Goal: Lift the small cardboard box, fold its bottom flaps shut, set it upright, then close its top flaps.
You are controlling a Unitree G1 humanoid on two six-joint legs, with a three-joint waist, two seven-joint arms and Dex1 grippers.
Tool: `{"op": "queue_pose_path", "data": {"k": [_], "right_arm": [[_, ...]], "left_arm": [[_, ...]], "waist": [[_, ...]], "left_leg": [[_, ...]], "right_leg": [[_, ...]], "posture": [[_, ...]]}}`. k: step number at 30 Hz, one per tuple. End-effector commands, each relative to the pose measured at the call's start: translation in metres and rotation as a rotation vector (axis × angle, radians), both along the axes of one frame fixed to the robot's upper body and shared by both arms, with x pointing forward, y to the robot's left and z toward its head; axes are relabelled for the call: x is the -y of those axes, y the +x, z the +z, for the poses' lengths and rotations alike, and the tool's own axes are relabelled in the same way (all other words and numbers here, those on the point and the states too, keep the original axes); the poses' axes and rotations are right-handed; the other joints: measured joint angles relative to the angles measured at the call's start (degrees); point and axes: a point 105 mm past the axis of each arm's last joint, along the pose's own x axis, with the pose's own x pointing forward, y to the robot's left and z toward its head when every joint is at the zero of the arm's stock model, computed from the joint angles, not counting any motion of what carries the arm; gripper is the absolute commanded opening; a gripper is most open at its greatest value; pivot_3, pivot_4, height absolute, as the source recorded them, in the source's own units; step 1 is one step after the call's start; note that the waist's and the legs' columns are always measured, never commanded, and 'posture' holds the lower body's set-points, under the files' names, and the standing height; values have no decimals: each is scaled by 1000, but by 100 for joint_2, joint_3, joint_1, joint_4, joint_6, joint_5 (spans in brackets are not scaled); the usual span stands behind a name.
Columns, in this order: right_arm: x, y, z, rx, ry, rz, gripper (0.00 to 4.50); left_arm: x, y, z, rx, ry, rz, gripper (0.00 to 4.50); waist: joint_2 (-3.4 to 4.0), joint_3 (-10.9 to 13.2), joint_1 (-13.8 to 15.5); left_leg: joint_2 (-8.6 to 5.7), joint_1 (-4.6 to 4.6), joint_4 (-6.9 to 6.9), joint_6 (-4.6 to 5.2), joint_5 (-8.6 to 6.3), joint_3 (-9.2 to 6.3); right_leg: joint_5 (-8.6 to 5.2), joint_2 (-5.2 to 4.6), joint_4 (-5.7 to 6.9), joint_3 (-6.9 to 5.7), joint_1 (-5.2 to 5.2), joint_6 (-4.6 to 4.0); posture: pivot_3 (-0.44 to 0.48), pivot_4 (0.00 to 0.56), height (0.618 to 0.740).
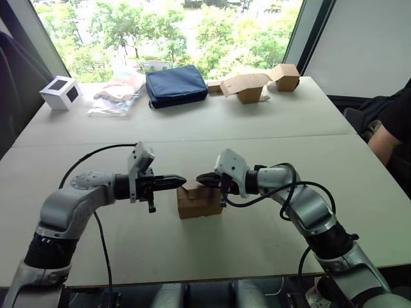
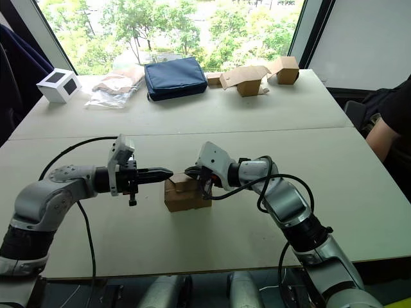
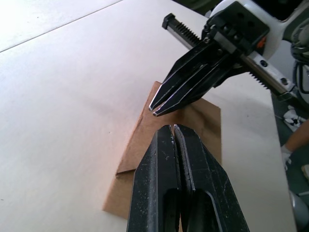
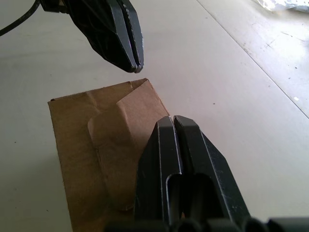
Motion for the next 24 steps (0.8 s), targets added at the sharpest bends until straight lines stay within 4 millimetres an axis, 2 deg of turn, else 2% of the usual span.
{"op": "queue_pose_path", "data": {"k": [1, 5, 8, 10, 16, 19, 24], "right_arm": [[0, -4, 16, 54, 28, 10, 0], [3, -6, 21, 70, 42, 6, 0], [4, -17, 35, 128, 95, 46, 0], [7, -26, 37, 196, 74, 85, 0], [12, -41, 20, 166, 39, 137, 0], [12, -42, 10, 175, -22, 157, 0], [8, -39, 4, 190, -52, 166, 0]], "left_arm": [[6, 9, 2, 55, 8, 15, 40], [9, 10, -7, 51, 18, 12, 40], [9, 10, -9, 47, 20, 13, 40], [9, 9, -10, 44, 18, 13, 40], [9, 10, -10, 42, 7, 18, 40], [10, 11, -7, 43, -5, 21, 40], [10, 11, -5, 41, -17, 25, 40]], "waist": [[0, 0, -4], [0, 0, -5], [0, 0, -3], [0, 0, 5], [-1, 0, 1], [-1, 0, 1], [-1, -1, 0]], "left_leg": [[0, 0, 0, 0, 0, 0], [0, 0, 0, 0, 0, 1], [0, 0, 0, 0, 0, 0], [0, 0, 0, 0, 0, 0], [0, 0, 0, 1, 0, -1], [0, 1, 0, 1, 0, -1], [0, 1, 0, 0, 0, -1]], "right_leg": [[0, 0, 0, 0, 0, 0], [0, 0, 0, 0, -2, 0], [0, 0, 0, 1, -1, 0], [0, -1, 0, 1, -1, 0], [0, -1, -3, -1, 5, 1], [0, 0, -2, -1, 5, 1], [0, 0, -3, -1, 5, 1]], "posture": [[0, 150, 740], [0, 150, 740], [0, 150, 740], [0, 150, 740], [0, 150, 740], [0, 150, 740], [0, 150, 740]]}}
